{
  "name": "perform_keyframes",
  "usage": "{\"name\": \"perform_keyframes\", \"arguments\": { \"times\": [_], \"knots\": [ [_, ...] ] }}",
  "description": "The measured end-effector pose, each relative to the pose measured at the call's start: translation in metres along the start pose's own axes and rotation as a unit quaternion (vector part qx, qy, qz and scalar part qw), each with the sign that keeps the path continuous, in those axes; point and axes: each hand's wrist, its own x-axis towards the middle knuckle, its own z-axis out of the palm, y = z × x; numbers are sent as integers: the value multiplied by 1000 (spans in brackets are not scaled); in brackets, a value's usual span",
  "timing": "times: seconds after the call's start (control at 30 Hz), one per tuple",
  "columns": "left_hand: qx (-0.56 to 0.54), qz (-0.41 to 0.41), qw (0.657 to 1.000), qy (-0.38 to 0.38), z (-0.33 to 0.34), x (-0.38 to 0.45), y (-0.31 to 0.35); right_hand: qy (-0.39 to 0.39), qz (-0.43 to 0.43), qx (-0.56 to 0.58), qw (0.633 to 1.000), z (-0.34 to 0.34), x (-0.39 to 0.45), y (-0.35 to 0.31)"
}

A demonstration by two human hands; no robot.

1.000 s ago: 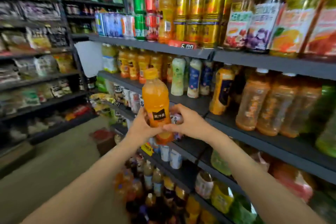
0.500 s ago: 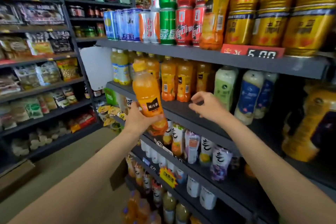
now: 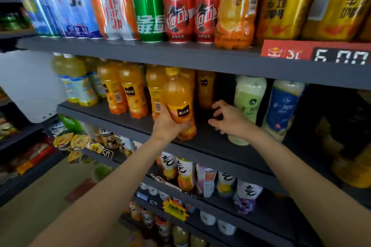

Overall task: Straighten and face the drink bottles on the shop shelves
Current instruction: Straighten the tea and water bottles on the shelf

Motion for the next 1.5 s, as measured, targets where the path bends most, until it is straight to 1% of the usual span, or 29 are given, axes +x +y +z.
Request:
{"name": "perform_keyframes", "arguments": {
  "times": [0.13, 0.2, 0.3, 0.37, 0.43, 0.47, 0.5, 0.53, 0.6, 0.67, 0.73, 0.8, 0.93, 1.0, 1.13, 1.23, 1.3, 1.37, 1.5],
  "knots": [
    [61, 60, 995, -47, 5, 13, 6, 20, 18, -1, 1000, 6, -3, -1],
    [71, 59, 995, -48, 5, 15, 6, 22, 27, -12, 999, 9, -5, -4],
    [61, 64, 995, -52, 4, 16, 1, 34, 39, -1, 999, 11, -14, -9],
    [47, 84, 995, -17, 7, 10, -4, 51, 47, 8, 998, 9, -26, -9],
    [28, 115, 991, 64, 13, -6, -8, 64, 63, -3, 996, 1, -43, -5],
    [17, 139, 985, 102, 16, -17, -8, 66, 71, -15, 995, -4, -53, -2],
    [7, 171, 977, 123, 20, -28, -5, 66, 79, -27, 994, -10, -63, 3],
    [-1, 211, 969, 125, 26, -39, 1, 64, 86, -36, 994, -18, -73, 8],
    [-20, 285, 954, 85, 41, -59, 21, 57, 106, -57, 991, -34, -97, 18],
    [-43, 325, 945, 10, 61, -77, 51, 62, 120, -85, 987, -54, -124, 29],
    [-46, 340, 935, -87, 87, -96, 83, 78, 135, -121, 980, -78, -159, 44],
    [-17, 360, 916, -175, 123, -124, 110, 91, 162, -153, 971, -106, -200, 65],
    [40, 370, 884, -282, 212, -203, 153, 115, 249, -193, 942, -168, -320, 131],
    [39, 376, 868, -323, 260, -246, 175, 133, 306, -191, 923, -202, -390, 170],
    [6, 395, 845, -361, 359, -344, 236, 186, 402, -179, 878, -266, -522, 241],
    [-16, 390, 827, -405, 421, -413, 290, 224, 421, -172, 862, -309, -588, 283],
    [-7, 408, 806, -429, 453, -444, 321, 243, 422, -160, 859, -333, -615, 304],
    [0, 429, 791, -436, 481, -463, 347, 251, 417, -157, 859, -353, -633, 327],
    [-21, 424, 796, -431, 538, -478, 389, 253, 414, -149, 862, -387, -656, 376]
  ]
}}
